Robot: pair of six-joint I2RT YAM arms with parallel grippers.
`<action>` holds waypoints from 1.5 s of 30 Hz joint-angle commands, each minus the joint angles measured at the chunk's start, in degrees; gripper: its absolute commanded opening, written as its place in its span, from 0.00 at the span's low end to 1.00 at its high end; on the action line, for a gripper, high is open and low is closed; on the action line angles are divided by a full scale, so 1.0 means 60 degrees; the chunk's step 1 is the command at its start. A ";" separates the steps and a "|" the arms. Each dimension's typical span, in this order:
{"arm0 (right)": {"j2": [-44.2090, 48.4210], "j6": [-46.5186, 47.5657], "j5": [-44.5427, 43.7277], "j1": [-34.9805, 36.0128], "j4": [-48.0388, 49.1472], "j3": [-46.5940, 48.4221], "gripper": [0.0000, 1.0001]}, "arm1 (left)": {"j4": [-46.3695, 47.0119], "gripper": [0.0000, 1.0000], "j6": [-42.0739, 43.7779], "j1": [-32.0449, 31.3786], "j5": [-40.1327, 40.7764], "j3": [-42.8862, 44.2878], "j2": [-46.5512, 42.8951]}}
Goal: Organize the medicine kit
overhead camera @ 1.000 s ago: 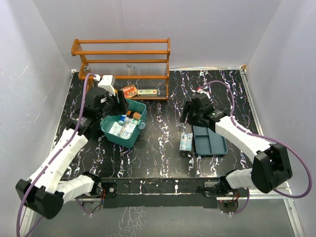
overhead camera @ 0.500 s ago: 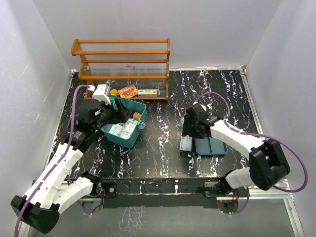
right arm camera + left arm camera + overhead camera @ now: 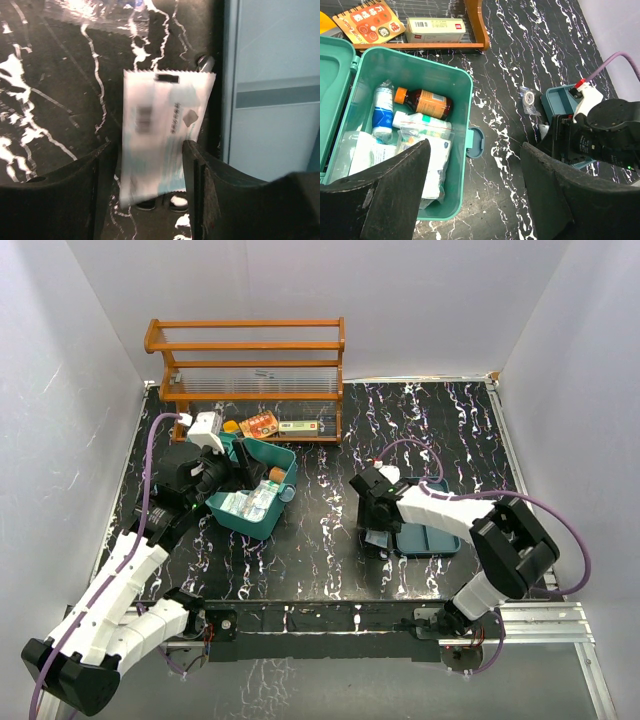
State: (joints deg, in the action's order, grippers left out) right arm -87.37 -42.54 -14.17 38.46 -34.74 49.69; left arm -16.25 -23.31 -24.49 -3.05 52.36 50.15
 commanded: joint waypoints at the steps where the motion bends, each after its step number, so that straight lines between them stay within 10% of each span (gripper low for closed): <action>1: -0.0401 -0.0563 -0.0601 0.0167 0.0547 0.0068 0.51 | 0.0181 0.71 0.0233 0.0054 0.0008 -0.0216 -0.0249; 12: -0.1047 0.0762 0.1106 0.0186 0.1878 0.0609 0.38 | 0.0424 0.72 0.0358 0.0055 -0.0037 -0.0468 -0.0379; 23: -0.0087 0.0882 0.0722 0.0179 0.1148 0.1155 0.54 | 0.1188 0.73 0.0309 0.0054 -0.0013 -0.0508 -0.0205; 45: -0.0792 0.0971 0.0217 0.0139 0.1020 0.0770 0.48 | 0.2836 0.74 0.0125 0.0055 -0.0354 -0.1022 0.0559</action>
State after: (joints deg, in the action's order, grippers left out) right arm -90.54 -37.52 -11.60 39.27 -30.37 52.82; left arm -1.50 -22.59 -24.45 -4.19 46.72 53.52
